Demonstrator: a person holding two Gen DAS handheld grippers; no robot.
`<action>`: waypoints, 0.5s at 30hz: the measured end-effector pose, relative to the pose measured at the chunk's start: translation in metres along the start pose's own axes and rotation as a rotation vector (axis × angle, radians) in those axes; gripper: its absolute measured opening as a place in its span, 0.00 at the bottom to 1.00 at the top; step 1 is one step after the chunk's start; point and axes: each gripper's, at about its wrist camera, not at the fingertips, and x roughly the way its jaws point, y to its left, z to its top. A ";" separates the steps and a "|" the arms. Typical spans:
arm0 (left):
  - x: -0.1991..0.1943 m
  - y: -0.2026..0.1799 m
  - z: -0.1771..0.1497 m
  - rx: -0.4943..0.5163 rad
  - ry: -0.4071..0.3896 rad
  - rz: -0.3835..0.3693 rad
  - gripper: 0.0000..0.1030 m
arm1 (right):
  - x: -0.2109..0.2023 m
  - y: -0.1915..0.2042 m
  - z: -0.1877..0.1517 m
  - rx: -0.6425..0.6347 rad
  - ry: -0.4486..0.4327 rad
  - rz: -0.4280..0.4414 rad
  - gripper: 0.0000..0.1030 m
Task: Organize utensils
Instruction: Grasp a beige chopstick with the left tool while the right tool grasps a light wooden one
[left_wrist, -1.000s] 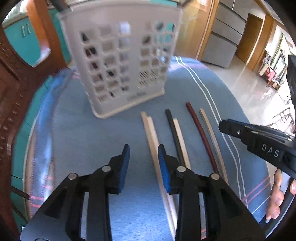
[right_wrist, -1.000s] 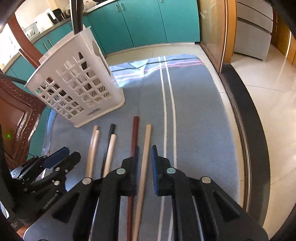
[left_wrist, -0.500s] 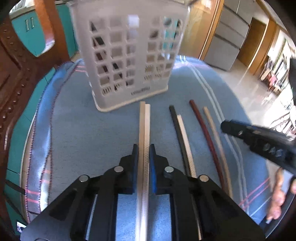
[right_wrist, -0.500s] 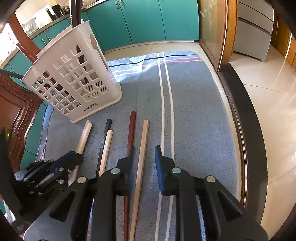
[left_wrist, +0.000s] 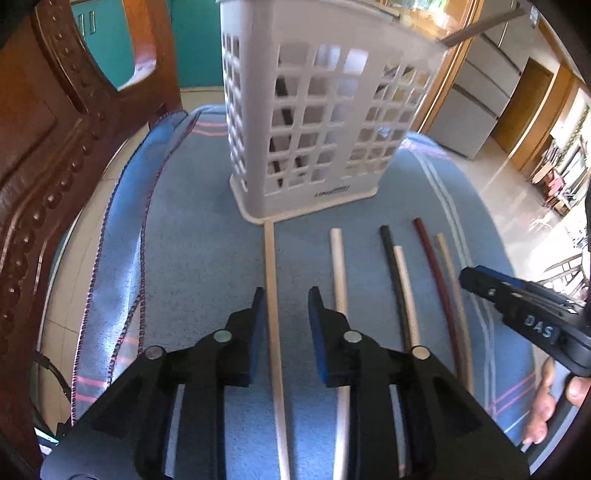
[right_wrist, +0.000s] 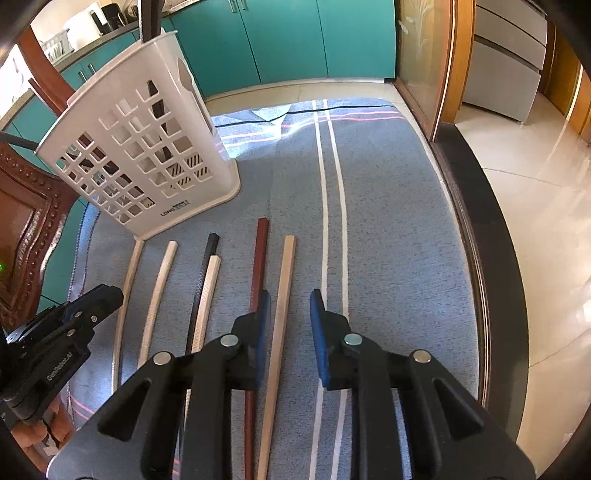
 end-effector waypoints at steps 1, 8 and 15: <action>0.002 0.003 0.000 0.001 0.007 0.012 0.24 | 0.001 0.001 0.000 -0.003 0.003 -0.005 0.21; 0.014 -0.002 -0.001 0.023 0.010 0.063 0.29 | 0.016 0.013 0.000 -0.052 0.014 -0.059 0.21; 0.014 -0.012 0.000 0.045 0.002 0.090 0.29 | 0.019 0.020 -0.002 -0.090 0.004 -0.085 0.08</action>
